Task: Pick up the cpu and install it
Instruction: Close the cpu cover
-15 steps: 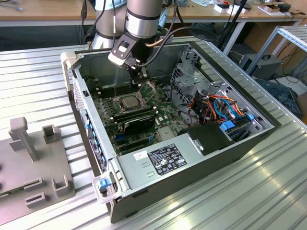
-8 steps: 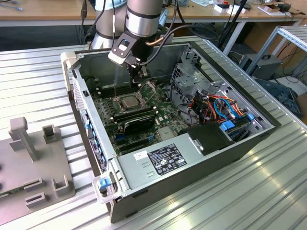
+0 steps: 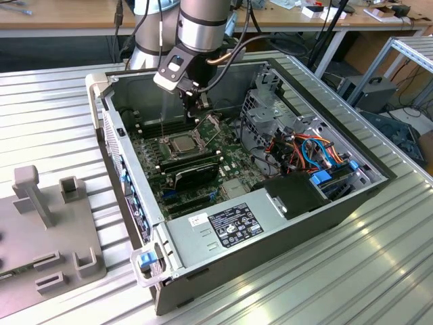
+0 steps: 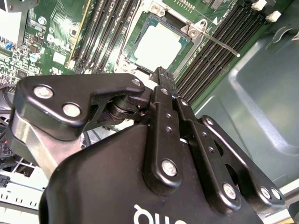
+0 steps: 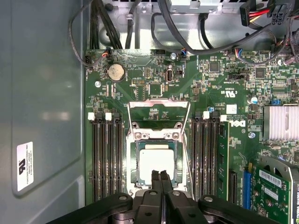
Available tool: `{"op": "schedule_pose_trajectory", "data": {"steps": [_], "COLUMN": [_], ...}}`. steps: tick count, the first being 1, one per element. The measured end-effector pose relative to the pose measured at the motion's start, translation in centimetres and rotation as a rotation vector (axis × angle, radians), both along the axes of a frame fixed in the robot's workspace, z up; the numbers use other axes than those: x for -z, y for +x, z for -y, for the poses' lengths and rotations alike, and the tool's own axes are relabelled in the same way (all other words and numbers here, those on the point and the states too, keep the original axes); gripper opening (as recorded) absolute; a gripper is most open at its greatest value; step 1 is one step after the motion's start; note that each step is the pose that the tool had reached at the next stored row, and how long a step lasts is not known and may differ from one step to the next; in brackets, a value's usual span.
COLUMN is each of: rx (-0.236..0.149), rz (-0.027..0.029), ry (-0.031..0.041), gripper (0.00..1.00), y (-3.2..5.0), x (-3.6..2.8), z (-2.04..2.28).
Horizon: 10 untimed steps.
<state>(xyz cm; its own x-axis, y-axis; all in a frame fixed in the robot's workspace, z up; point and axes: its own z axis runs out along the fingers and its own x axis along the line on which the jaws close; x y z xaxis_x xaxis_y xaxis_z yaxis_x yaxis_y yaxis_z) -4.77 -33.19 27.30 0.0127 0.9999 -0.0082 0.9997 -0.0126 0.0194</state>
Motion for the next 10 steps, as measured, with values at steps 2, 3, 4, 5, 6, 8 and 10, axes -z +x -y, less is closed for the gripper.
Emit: {"op": "schedule_pose_trajectory", "data": {"steps": [2, 3, 4, 5, 6, 8, 10], "rx": [0.0, 0.0, 0.0, 0.0, 0.0, 0.0, 0.0], "rz": [0.0, 0.0, 0.0, 0.0, 0.0, 0.0, 0.0], "ry": [0.0, 0.0, 0.0, 0.0, 0.0, 0.0001, 0.0], "gripper": [0.11, 0.11, 0.11, 0.11, 0.11, 0.11, 0.11], "y": [0.25, 0.33, 0.43, 0.57, 0.68, 1.09, 1.46], "x": [0.0, 0.0, 0.0, 0.0, 0.0, 0.0, 0.0], "z": [0.0, 0.0, 0.0, 0.0, 0.0, 0.0, 0.0]}}
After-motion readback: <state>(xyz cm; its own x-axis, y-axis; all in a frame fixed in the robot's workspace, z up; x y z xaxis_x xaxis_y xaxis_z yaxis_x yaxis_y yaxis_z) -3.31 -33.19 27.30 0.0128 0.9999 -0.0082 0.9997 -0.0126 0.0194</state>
